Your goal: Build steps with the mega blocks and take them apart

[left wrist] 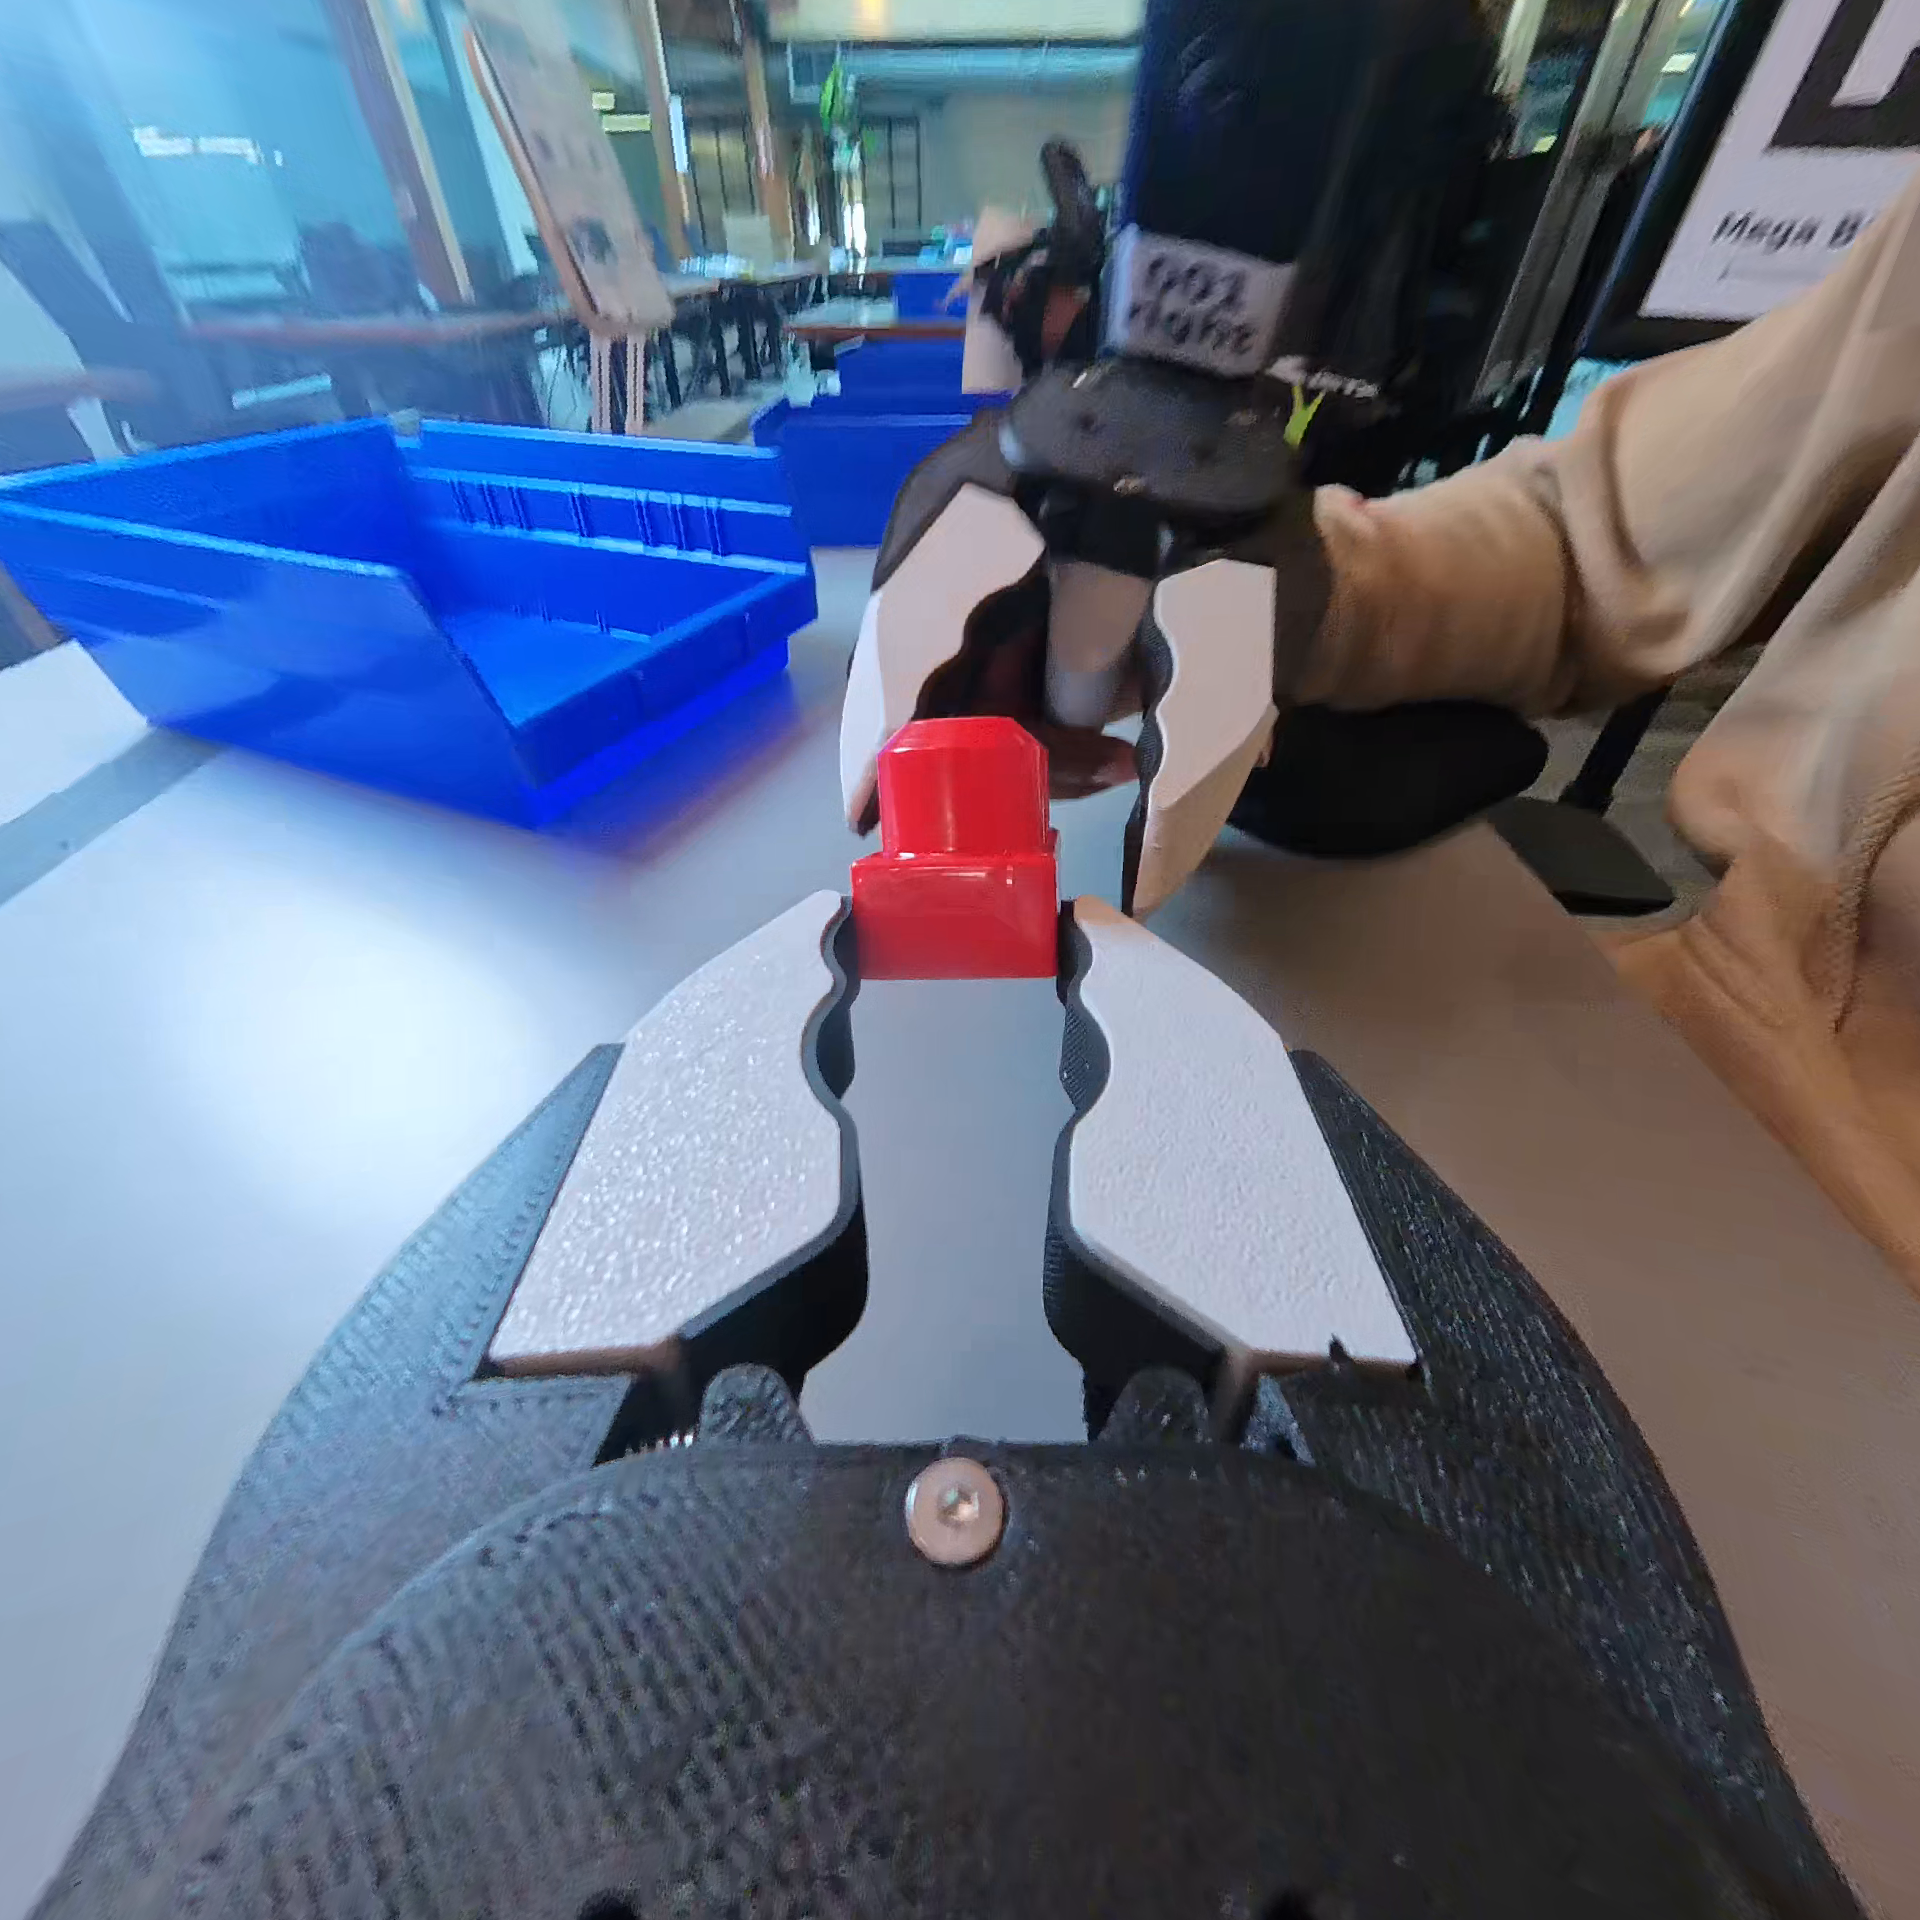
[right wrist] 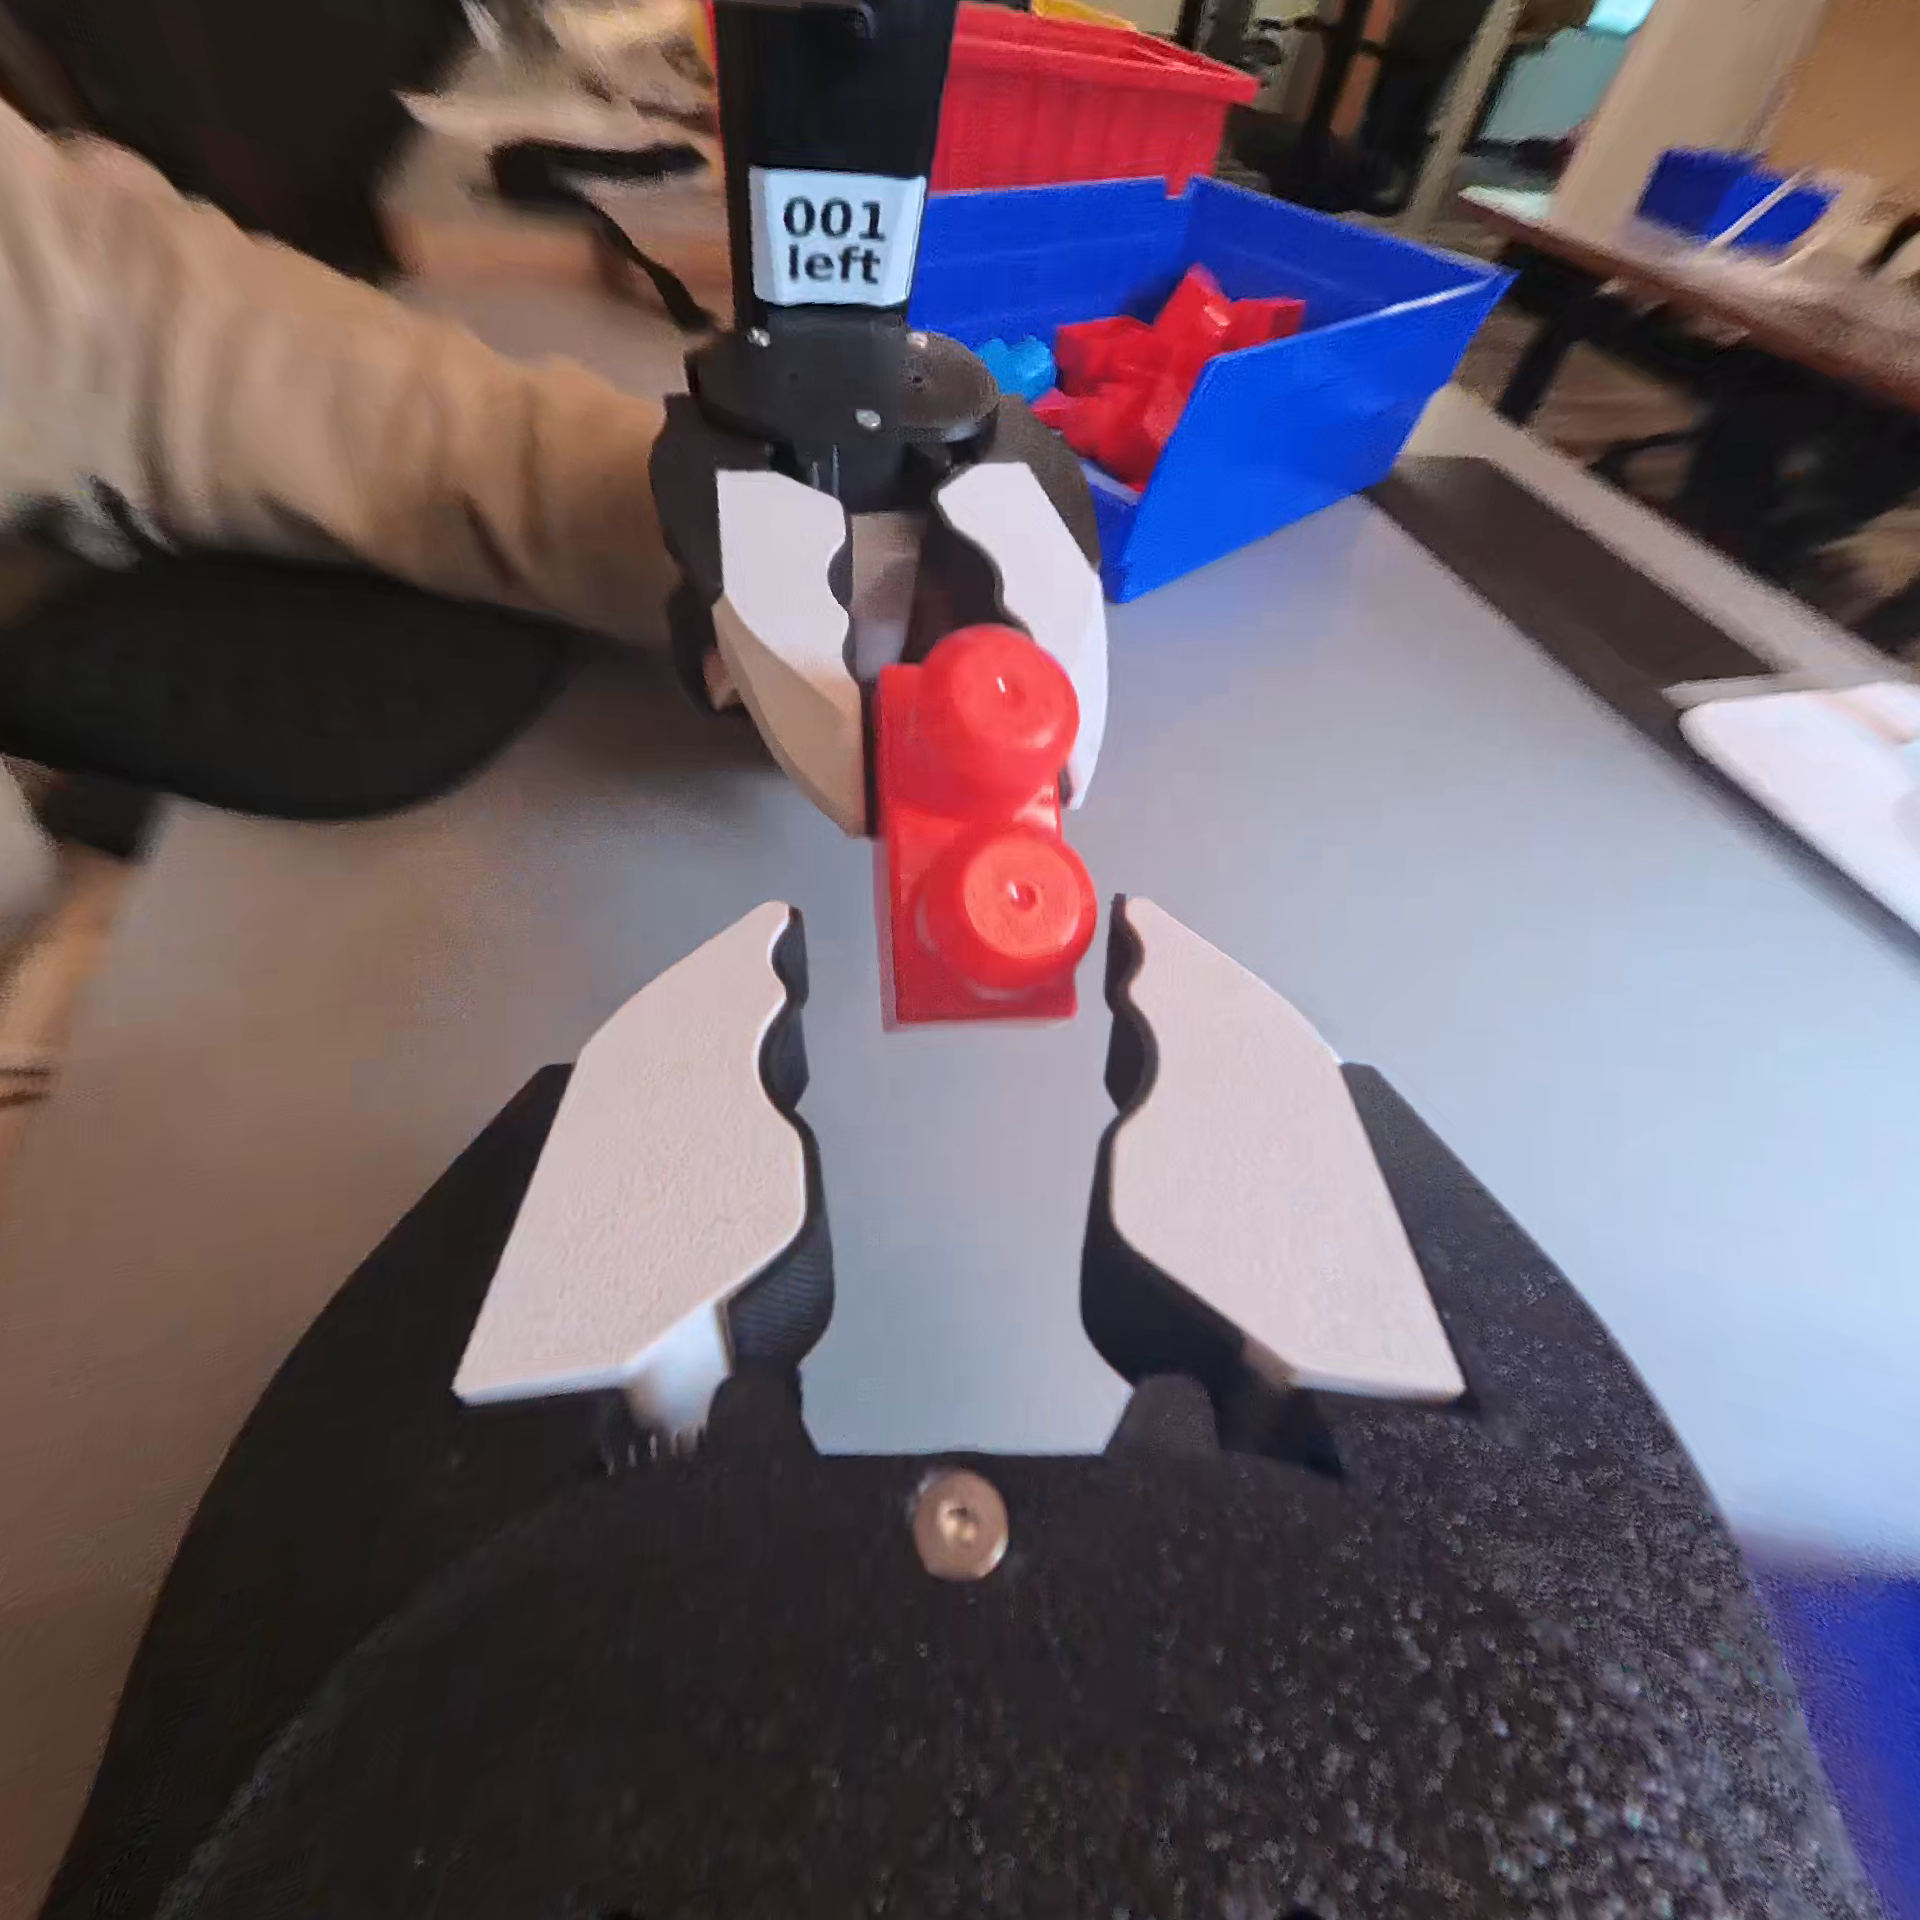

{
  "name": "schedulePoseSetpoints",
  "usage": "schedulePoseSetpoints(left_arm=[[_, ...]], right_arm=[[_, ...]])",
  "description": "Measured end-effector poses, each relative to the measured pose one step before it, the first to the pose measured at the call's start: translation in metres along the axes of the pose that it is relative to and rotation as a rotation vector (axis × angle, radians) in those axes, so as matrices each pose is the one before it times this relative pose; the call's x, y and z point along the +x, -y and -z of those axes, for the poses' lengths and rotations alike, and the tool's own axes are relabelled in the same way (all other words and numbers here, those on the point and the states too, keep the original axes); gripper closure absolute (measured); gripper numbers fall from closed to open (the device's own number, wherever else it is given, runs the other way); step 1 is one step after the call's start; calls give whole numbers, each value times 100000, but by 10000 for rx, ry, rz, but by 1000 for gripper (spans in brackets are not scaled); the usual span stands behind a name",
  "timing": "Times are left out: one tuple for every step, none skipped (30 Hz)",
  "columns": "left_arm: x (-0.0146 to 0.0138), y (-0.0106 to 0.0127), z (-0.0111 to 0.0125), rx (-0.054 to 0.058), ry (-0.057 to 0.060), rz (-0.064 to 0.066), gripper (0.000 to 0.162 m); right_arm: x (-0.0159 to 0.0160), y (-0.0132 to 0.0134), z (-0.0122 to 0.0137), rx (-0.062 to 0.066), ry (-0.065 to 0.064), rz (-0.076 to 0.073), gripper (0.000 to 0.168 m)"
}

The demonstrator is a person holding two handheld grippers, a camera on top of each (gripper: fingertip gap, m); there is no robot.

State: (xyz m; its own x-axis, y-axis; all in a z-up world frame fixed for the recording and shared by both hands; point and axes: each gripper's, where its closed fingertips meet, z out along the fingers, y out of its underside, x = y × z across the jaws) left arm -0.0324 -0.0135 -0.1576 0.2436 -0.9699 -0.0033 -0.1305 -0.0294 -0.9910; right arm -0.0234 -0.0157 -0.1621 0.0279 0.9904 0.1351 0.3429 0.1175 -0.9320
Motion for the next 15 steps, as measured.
schedulePoseSetpoints(left_arm=[[78, 385, 155, 276, -62, -58, 125], [97, 284, 95, 189, -38, -89, 125], [185, 148, 22, 102, -72, -116, 125], [235, -1, -58, 7, -83, -128, 125], [221, -157, -107, -100, -79, -147, 125], [126, -46, -63, -24, -14, -75, 125], [-2, -7, -25, -32, 6, 11, 125], [14, -209, -29, -169, -50, 55, 125], [-94, -442, 18, -326, 0, 32, 126], [-348, -535, 150, -378, 136, -38, 124], [-497, -384, 267, -270, 190, -31, 118], [-543, -162, 401, -183, 183, 68, 115], [-615, 152, 490, -70, 231, 142, 113], [-825, 417, 566, -20, 405, 174, 114], [-1027, 585, 619, -70, 532, 216, 115]], right_arm=[[-189, -55, 52, 163, 509, -695, 111], [-168, -119, -24, 120, 406, -535, 111], [-177, -18, -59, 143, 295, -359, 114], [-190, 117, -27, 171, 203, -206, 126], [-97, 217, 42, 148, 80, -59, 132], [-3, 126, 64, 20, 5, 51, 132], [14, -25, 65, -127, -3, 79, 132], [66, -180, 31, -231, -52, 103, 132], [210, -433, 28, -379, -161, 172, 132], [382, -710, 27, -527, -264, 244, 132], [402, -976, -16, -626, -255, 268, 132], [447, -1197, -96, -702, -247, 235, 132], [471, -1203, -193, -655, -240, 199, 132], [237, -987, -256, -488, -62, 126, 132], [155, -674, -259, -329, 27, 14, 132]])
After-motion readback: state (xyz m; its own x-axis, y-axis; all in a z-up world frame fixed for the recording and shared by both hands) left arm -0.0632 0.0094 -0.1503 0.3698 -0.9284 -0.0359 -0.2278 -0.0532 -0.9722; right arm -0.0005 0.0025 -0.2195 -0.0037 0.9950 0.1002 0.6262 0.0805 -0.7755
